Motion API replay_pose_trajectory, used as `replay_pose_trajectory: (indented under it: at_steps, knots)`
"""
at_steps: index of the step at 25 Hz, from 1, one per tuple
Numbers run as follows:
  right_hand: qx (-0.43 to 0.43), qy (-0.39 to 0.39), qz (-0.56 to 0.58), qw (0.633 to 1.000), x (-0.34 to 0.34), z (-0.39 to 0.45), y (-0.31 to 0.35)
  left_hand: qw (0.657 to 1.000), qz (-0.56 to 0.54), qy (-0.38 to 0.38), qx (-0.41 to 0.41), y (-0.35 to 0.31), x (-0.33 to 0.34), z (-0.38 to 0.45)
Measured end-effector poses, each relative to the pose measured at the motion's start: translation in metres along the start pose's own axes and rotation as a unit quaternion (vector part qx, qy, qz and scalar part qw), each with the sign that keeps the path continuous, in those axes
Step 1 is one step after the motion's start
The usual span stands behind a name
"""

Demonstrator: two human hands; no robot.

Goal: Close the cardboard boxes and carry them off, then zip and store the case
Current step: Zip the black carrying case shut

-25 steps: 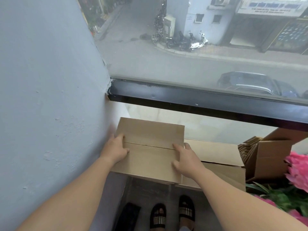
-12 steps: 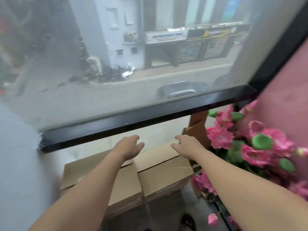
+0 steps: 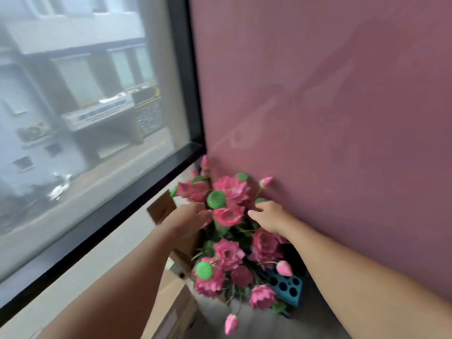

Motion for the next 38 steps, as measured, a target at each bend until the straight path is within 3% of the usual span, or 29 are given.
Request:
replay_pose_trajectory:
  at_steps: [10, 13, 17, 25, 28, 33, 38]
  knots:
    - [0.204, -0.150, 0.104, 0.962, -0.186, -0.096, -0.321, 0.973, 0.067, 0.117, 0.189, -0.363, 0.114, 0.075]
    - [0.272, -0.187, 0.122, 0.936, -0.213, -0.138, -0.396, 0.931, 0.157, 0.152, 0.292, -0.465, 0.164, 0.076]
    - [0.343, -0.232, 0.148, 0.898, -0.234, -0.190, -0.468, 0.879, 0.175, 0.207, 0.391, -0.579, 0.219, 0.071]
    - [0.513, -0.343, 0.212, 0.758, -0.271, -0.325, -0.571, 0.732, 0.147, 0.285, 0.601, -0.789, 0.303, 0.012]
    - [0.546, -0.376, 0.240, 0.709, -0.285, -0.371, -0.606, 0.704, 0.126, 0.316, 0.623, -0.858, 0.339, -0.022]
    - [0.577, -0.410, 0.246, 0.662, -0.319, -0.440, -0.692, 0.649, 0.167, 0.324, 0.668, -0.994, 0.413, -0.079]
    - [0.583, -0.427, 0.253, 0.643, -0.391, -0.501, -0.804, 0.637, 0.194, 0.309, 0.679, -1.135, 0.475, -0.113]
Point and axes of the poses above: each hand's wrist, its own z-axis towards the middle knuckle, its own x-axis out of the palm, y = z × x, the point moved 5 cm from there along z, towards the middle knuckle, and after that the axes turned 4 degrees about z, right-handed, at the moved point
